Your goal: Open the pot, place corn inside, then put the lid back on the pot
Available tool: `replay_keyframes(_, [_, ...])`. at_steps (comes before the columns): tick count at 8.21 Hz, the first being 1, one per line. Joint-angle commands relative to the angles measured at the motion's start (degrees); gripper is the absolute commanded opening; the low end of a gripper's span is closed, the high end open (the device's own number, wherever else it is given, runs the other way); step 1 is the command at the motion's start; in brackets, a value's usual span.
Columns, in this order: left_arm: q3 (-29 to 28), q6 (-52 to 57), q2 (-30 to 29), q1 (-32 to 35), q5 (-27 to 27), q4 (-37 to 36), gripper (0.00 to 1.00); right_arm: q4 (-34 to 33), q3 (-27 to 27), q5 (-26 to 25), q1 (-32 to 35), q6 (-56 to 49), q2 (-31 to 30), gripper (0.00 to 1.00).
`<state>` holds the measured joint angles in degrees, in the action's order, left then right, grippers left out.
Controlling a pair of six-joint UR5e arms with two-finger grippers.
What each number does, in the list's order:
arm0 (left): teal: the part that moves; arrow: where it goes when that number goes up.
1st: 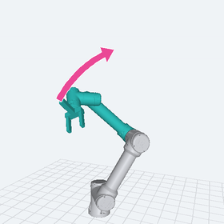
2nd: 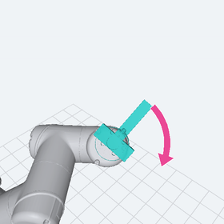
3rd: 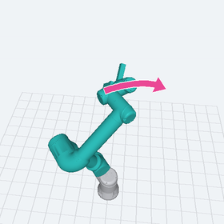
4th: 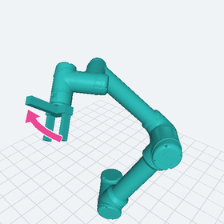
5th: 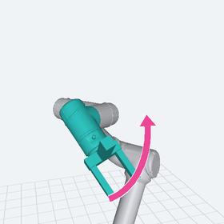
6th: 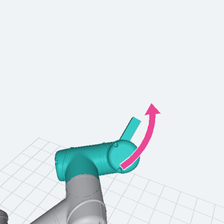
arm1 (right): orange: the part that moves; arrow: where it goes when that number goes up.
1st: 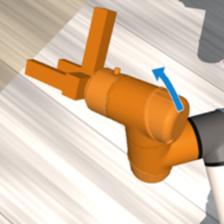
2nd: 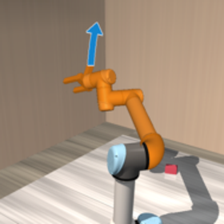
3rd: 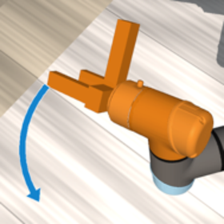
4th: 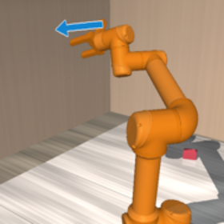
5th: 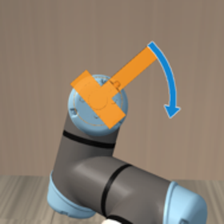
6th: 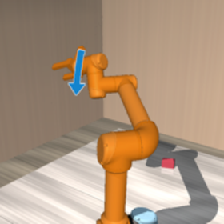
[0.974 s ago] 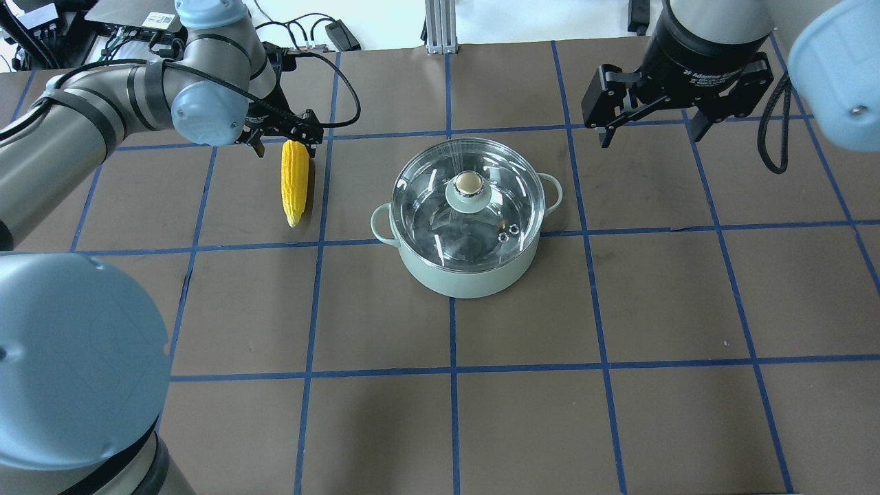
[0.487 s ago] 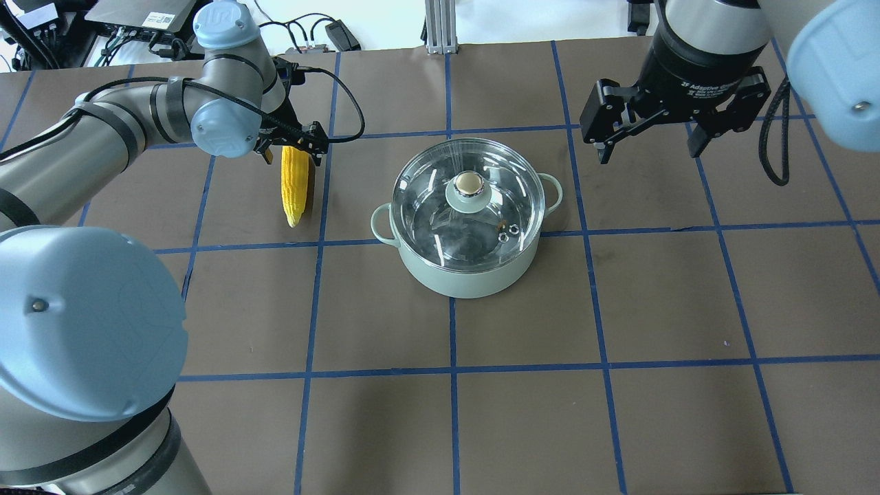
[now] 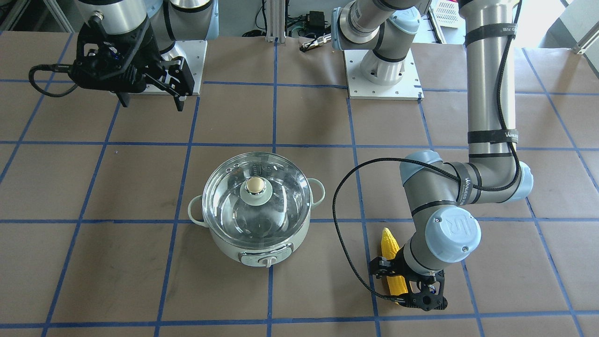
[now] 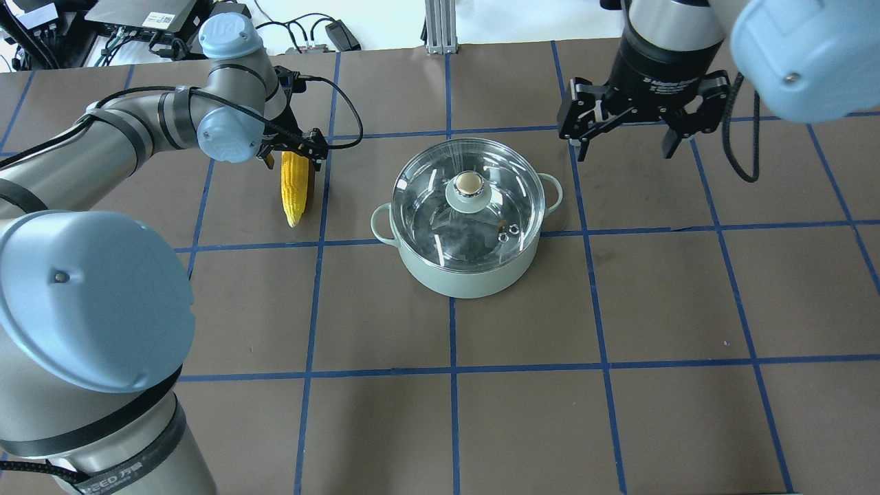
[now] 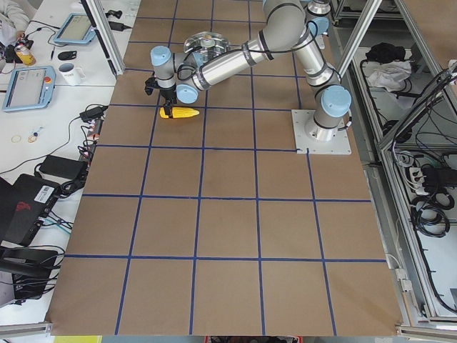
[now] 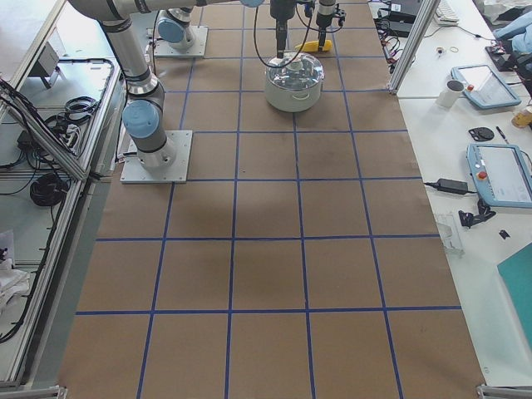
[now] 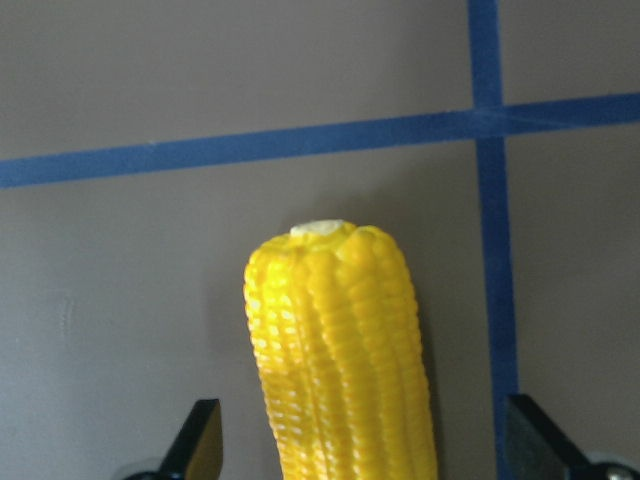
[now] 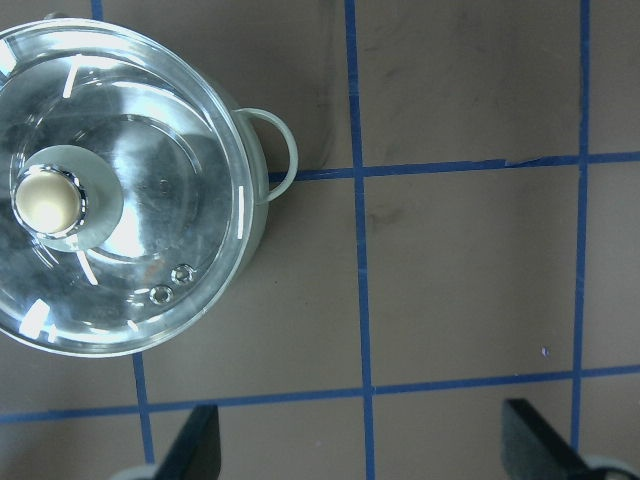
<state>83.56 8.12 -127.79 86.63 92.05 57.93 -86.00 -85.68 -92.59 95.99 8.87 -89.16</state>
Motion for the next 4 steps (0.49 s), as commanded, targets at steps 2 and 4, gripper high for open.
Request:
replay_keyframes(2, [0.4, 0.0, -1.1, -1.1, -1.2, -0.9, 1.0, -14.0, 2.2, 0.0, 10.8, 15.5, 13.2, 1.0])
replay_keyframes(4, [0.2, 0.6, -1.2, -1.1, -4.5, -2.4, 0.61, -20.9, 2.1, -0.1, 14.0, 20.7, 17.8, 1.0])
